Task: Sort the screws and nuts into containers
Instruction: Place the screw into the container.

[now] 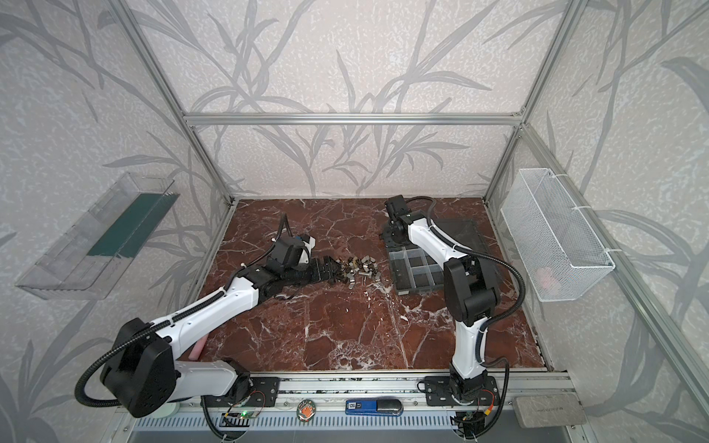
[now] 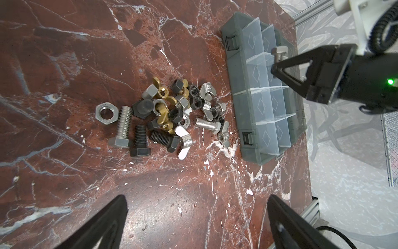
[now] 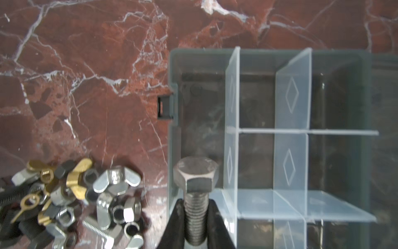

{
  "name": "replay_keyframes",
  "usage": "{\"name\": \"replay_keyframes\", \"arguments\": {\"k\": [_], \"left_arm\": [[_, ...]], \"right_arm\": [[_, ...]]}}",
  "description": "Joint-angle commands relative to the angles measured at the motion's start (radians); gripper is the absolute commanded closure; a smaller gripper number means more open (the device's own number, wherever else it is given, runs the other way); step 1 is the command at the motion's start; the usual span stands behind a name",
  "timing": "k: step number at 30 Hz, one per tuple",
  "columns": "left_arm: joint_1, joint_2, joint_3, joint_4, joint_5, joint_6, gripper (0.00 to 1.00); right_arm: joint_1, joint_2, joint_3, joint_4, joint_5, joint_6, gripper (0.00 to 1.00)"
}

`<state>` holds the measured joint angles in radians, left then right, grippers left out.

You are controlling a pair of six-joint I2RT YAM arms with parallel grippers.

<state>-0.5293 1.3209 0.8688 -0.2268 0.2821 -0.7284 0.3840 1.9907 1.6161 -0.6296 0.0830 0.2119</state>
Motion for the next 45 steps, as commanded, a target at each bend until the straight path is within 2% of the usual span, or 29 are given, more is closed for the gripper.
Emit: {"name": "replay_keyframes", "arguments": {"k": [1, 7, 17, 23, 28, 31, 39, 45], "left_arm": [[-0.005, -0.035, 0.021, -0.042, -0.035, 0.023, 0.01], [-0.005, -0.051, 0.024, -0.071, -0.056, 0.040, 0.01], [-0.005, -0.036, 0.036, -0.077, -0.063, 0.044, 0.01], [-0.005, -0.028, 0.059, -0.109, -0.073, 0.058, 0.01], [-0.005, -0.025, 0.086, -0.144, -0.084, 0.074, 0.01], [-0.003, -0.022, 0.099, -0.163, -0.093, 0.085, 0.01], [-0.003, -0.034, 0.122, -0.223, -0.113, 0.105, 0.01], [-0.002, -0.037, 0.144, -0.289, -0.196, 0.106, 0.01]], "right_arm": [[-0.005, 0.069, 0.073, -0.056, -0.012, -0.005, 0.93], [-0.014, 0.162, 0.158, -0.087, 0.028, -0.017, 0.93], [-0.025, 0.196, 0.182, -0.096, 0.047, -0.026, 0.90], [-0.029, 0.214, 0.223, -0.123, 0.049, -0.035, 0.84], [-0.031, 0.212, 0.235, -0.132, 0.041, -0.034, 0.79], [-0.031, 0.212, 0.247, -0.142, 0.042, -0.032, 0.72], [-0.039, 0.214, 0.303, -0.189, 0.022, -0.028, 0.68], [-0.037, 0.119, 0.286, -0.202, -0.037, -0.002, 0.63]]}}
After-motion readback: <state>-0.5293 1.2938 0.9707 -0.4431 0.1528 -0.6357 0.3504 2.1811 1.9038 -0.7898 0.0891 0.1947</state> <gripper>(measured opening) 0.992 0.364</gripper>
